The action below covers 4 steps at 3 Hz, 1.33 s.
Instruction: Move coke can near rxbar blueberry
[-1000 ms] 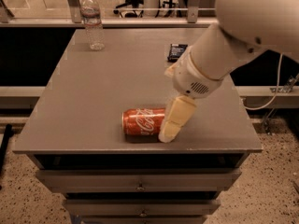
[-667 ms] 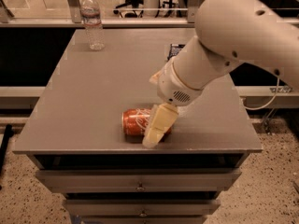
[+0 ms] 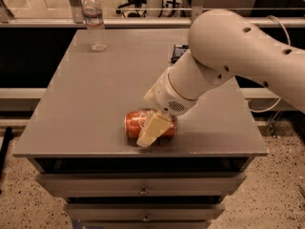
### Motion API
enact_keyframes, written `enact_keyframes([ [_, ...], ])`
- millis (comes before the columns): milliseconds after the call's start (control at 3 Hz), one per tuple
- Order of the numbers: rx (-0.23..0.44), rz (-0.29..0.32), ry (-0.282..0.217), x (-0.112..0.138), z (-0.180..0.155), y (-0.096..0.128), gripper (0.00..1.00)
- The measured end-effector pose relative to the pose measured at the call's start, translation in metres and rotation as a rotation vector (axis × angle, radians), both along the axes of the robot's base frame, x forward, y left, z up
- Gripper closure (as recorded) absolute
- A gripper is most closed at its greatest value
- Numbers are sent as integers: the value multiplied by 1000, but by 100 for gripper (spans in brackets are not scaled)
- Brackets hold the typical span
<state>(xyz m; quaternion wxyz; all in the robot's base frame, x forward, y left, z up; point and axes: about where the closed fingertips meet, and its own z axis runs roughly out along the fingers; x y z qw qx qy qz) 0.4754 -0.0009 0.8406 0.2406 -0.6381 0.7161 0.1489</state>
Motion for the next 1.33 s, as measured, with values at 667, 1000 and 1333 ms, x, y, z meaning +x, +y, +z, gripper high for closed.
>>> enact_keyframes([
  [667,-30,-57,-52,22,18,-29,71],
  [1000,-49,-128,-136,48,52,-69,95],
  [1333,-46,-146,-164,55,66,-77,100],
])
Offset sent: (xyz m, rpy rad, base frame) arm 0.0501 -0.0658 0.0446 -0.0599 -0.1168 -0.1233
